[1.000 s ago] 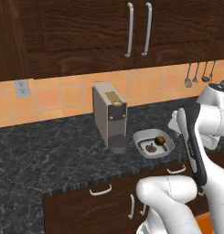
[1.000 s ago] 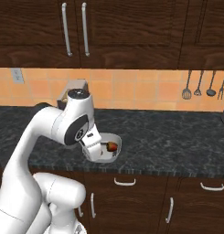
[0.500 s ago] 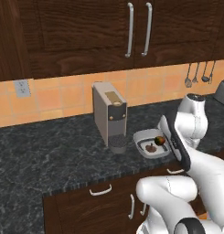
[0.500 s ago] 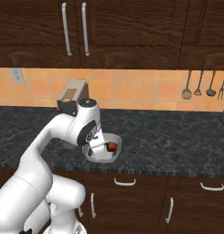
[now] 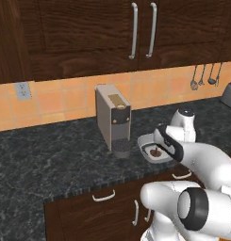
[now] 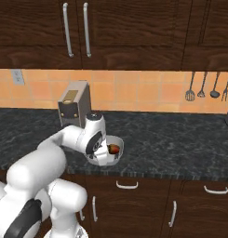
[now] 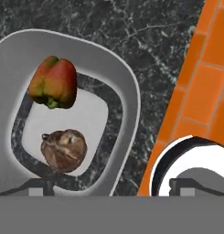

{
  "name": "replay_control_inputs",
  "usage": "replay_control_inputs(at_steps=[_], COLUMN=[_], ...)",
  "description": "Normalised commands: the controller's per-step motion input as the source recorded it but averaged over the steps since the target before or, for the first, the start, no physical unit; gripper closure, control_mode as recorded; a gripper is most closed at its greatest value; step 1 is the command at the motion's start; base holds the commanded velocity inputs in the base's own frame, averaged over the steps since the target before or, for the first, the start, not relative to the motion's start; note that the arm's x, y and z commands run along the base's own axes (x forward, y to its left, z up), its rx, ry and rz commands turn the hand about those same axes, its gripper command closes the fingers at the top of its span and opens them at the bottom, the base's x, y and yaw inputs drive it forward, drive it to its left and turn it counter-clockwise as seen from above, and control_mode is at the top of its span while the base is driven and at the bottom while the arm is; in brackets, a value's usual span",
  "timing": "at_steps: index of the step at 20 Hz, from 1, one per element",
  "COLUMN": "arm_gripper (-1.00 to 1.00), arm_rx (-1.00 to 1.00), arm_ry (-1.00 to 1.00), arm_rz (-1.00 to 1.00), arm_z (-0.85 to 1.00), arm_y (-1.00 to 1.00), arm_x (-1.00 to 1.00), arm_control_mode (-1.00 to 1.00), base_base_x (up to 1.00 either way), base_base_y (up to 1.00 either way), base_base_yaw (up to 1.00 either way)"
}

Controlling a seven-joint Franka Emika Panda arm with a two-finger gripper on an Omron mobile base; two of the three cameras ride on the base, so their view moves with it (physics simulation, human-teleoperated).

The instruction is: Take the meat container that has the fish and place it on the second highest rack of the freezer. Then take the vegetable container that has the mushroom and bell pepper and place it on the highest rack of the freezer.

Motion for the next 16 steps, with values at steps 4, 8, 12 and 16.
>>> replay_control_inputs(at_steps=[4, 8, 12, 16], arm_gripper=[-1.00, -1.00, -1.00, -1.00], arm_rx=[0.03, 0.01, 0.00, 0.00], arm_ry=[0.00, 0.00, 0.00, 0.05], arm_rz=[-0.07, -0.05, -0.04, -0.02], arm_z=[-0.37, -0.39, -0.34, -0.10], arm_y=[-0.04, -0.08, -0.04, 0.00], arm_x=[0.15, 0.12, 0.33, 0.33], arm_control_mode=[-1.00, -1.00, -1.00, -1.00], base_base_x=[0.00, 0.00, 0.00, 0.00], base_base_y=[0.00, 0.00, 0.00, 0.00], base_base_yaw=[0.00, 0.00, 0.00, 0.00])
